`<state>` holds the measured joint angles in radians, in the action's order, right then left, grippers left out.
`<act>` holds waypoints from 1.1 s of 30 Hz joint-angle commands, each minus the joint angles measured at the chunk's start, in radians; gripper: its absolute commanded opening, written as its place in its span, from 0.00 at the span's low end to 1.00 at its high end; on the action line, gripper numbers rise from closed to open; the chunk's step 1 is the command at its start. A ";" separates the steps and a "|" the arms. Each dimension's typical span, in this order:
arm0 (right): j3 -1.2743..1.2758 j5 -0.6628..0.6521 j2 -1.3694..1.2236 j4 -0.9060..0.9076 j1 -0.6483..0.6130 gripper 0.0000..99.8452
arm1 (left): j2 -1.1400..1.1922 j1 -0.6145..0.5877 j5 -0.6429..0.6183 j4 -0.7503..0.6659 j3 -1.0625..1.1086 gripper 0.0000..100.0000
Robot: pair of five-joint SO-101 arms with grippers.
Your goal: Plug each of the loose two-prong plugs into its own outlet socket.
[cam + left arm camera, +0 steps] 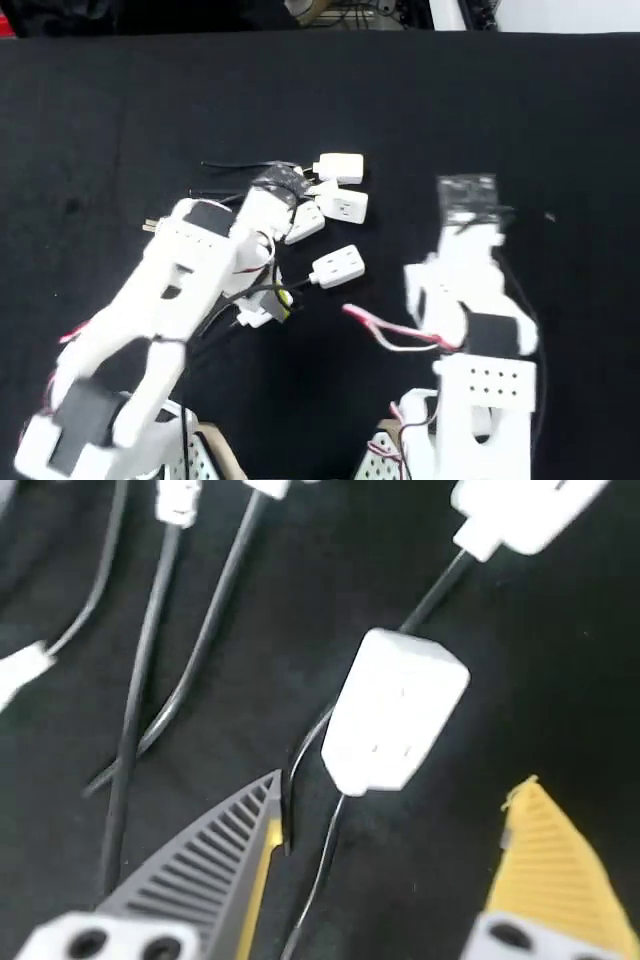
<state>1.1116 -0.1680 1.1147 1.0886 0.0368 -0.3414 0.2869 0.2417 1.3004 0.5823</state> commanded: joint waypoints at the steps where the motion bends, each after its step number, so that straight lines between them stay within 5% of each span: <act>1: -0.022 -0.017 0.018 -0.104 -0.173 0.01 | -0.265 -0.119 -0.017 0.043 0.022 0.35; 9: 0.140 0.043 0.012 -0.396 -0.519 0.01 | -0.680 -0.549 0.040 -0.233 0.438 0.35; 20: 0.371 0.071 0.010 -0.671 -0.646 0.01 | -0.715 -0.694 0.216 -0.290 0.685 0.35; 33: 0.414 0.112 0.008 -0.706 -0.690 0.01 | -0.827 -0.754 0.235 -0.423 0.877 0.35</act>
<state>1.5244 -0.0637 1.1178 0.4074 -0.6444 -1.1101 -0.4603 0.4687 0.8922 1.4415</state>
